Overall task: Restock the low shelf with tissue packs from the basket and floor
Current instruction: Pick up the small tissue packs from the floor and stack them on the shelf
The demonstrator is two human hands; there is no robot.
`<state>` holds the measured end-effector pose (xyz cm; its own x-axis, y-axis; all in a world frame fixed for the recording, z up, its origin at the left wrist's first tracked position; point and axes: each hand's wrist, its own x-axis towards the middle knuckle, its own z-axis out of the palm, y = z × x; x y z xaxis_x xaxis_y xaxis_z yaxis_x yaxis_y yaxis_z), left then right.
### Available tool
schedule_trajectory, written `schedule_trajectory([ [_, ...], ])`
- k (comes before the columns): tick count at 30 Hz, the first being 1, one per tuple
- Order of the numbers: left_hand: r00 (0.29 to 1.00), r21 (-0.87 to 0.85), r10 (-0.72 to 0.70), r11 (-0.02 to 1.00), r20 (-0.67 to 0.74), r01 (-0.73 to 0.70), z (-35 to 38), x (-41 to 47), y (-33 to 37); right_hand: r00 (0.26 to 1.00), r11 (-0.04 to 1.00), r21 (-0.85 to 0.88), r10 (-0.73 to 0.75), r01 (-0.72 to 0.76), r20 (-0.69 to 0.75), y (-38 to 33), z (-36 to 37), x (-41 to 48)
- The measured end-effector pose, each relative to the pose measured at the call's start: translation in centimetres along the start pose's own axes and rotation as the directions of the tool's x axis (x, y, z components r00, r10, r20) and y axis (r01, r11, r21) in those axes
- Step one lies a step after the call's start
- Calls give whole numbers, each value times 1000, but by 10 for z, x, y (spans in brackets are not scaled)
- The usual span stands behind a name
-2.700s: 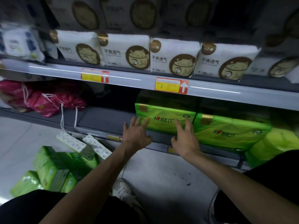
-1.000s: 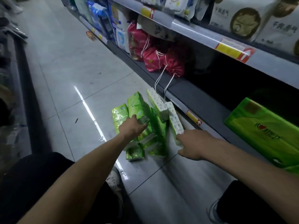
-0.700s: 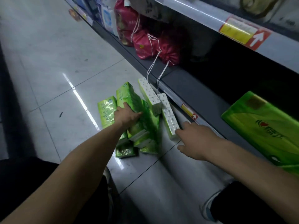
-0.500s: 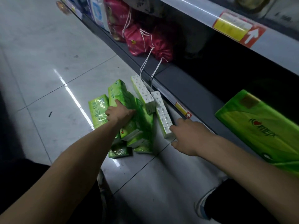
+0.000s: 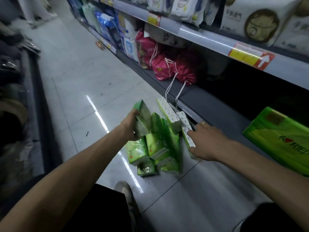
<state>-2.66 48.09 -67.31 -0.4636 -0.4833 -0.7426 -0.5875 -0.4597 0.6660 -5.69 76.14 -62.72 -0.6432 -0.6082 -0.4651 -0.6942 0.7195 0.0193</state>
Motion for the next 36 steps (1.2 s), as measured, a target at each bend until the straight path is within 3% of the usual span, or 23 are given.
schedule_trajectory([
  [5,974,-168,-10,985,225,48,-41,-73,25,993,991,131,44,-29,-113,-19,-30,-2],
  [9,940,-345,45,935,339,80,-61,-108,15,972,906,423,103,-4,-210,-31,-47,0],
  [13,931,-427,117,903,346,46,-50,-132,3,937,621,783,246,43,-247,-38,-56,2],
  [16,903,-404,130,913,410,52,-42,-140,2,950,221,972,279,82,-144,-43,-61,2],
  [19,865,-382,145,923,481,58,-37,-144,-2,973,-76,996,232,35,-16,-50,-70,-7],
  [23,819,-362,169,931,548,51,-25,-155,-7,992,-261,965,112,-30,61,-55,-76,-13],
  [26,804,-254,170,967,570,-24,-19,-159,-16,992,-392,920,111,-9,57,-55,-75,-13],
  [31,871,26,188,974,455,-224,-17,-142,-23,984,-494,869,166,28,63,-44,-59,-5],
  [36,850,225,336,864,405,-449,-8,-134,-27,939,-476,874,333,95,80,-31,-51,-8],
])
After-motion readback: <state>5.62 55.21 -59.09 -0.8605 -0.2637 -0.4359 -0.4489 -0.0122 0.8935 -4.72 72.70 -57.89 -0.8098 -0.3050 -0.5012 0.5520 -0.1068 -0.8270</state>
